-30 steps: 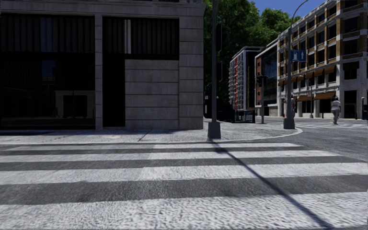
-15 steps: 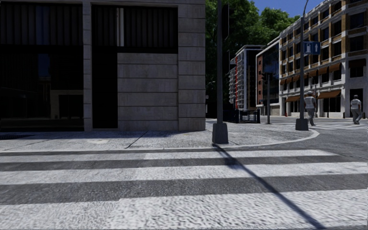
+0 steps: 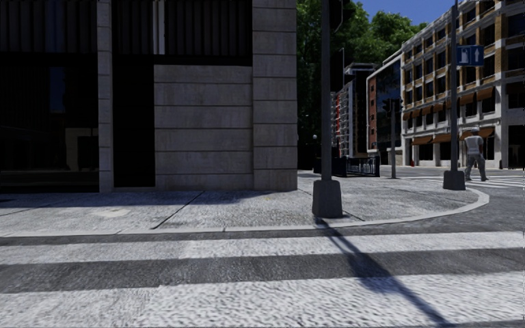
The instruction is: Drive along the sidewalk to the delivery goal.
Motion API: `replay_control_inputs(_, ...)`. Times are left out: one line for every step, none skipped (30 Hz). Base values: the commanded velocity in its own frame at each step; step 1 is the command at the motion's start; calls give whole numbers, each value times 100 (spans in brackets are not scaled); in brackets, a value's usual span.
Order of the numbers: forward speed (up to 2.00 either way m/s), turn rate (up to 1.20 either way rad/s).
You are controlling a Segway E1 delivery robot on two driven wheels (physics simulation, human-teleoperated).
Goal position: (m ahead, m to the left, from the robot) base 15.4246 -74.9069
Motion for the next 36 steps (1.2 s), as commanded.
replay_control_inputs(200, 0)
replay_control_inputs(200, 0)
replay_control_inputs(200, 0)
replay_control_inputs(200, 0)
replay_control_inputs(200, 0)
replay_control_inputs(200, 0)
replay_control_inputs(200, 0)
replay_control_inputs(200, 0)
replay_control_inputs(200, 0)
replay_control_inputs(200, 0)
replay_control_inputs(200, 0)
replay_control_inputs(200, 0)
replay_control_inputs(200, 0)
replay_control_inputs(200, 0)
replay_control_inputs(200, 0)
replay_control_inputs(200, 0)
replay_control_inputs(188, 0)
replay_control_inputs(183, 0)
replay_control_inputs(180, 0)
replay_control_inputs(179, 0)
replay_control_inputs(179, 0)
replay_control_inputs(178, 0)
replay_control_inputs(177, 0)
replay_control_inputs(177, 0)
replay_control_inputs(177, 0)
replay_control_inputs(177, 0)
replay_control_inputs(177, 0)
replay_control_inputs(177, 0)
replay_control_inputs(177, 0)
replay_control_inputs(177, 0)
replay_control_inputs(177, 0)
replay_control_inputs(177, 0)
replay_control_inputs(177, 0)
replay_control_inputs(177, 0)
replay_control_inputs(177, 0)
replay_control_inputs(177, 0)
